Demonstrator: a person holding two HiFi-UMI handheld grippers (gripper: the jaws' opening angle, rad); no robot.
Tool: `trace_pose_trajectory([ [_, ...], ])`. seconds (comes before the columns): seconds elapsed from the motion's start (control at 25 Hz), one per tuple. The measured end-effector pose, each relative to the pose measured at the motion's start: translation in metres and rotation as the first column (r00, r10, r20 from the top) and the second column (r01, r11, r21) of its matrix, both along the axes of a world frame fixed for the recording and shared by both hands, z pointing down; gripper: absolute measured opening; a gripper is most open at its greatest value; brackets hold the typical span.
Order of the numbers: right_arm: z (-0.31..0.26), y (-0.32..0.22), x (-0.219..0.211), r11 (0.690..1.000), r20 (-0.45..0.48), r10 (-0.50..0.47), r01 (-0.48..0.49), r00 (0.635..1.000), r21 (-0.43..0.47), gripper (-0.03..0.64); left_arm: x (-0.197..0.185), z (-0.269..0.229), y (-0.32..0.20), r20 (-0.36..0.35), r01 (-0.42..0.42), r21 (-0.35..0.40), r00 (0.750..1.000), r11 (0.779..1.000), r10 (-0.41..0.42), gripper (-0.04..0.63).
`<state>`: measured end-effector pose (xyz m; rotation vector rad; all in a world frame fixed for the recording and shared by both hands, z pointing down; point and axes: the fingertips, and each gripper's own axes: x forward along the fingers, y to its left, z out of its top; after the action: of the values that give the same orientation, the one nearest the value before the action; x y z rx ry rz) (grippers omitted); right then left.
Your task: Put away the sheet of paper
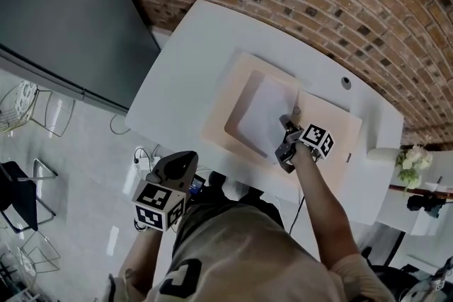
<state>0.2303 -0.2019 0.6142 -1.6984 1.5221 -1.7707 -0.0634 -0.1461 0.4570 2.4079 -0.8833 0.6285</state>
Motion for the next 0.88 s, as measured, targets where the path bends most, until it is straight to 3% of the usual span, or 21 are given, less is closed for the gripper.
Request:
trace_pose_trajectory([
  [0.48, 0.003, -0.002, -0.007, 1.0, 0.0, -0.024, 0.024, 1.0, -0.013, 0.023, 0.005, 0.004, 0.003, -0.002, -0.007, -0.031, 1.0, 0.999, 0.007, 0.014],
  [0.88, -0.001, -0.01, -0.01, 0.997, 0.042, 0.051, -0.054, 0.998, 0.052, 0.023, 0.005, 0.005, -0.004, 0.002, -0.004, -0.02, 1.0, 1.0, 0.004, 0.014],
])
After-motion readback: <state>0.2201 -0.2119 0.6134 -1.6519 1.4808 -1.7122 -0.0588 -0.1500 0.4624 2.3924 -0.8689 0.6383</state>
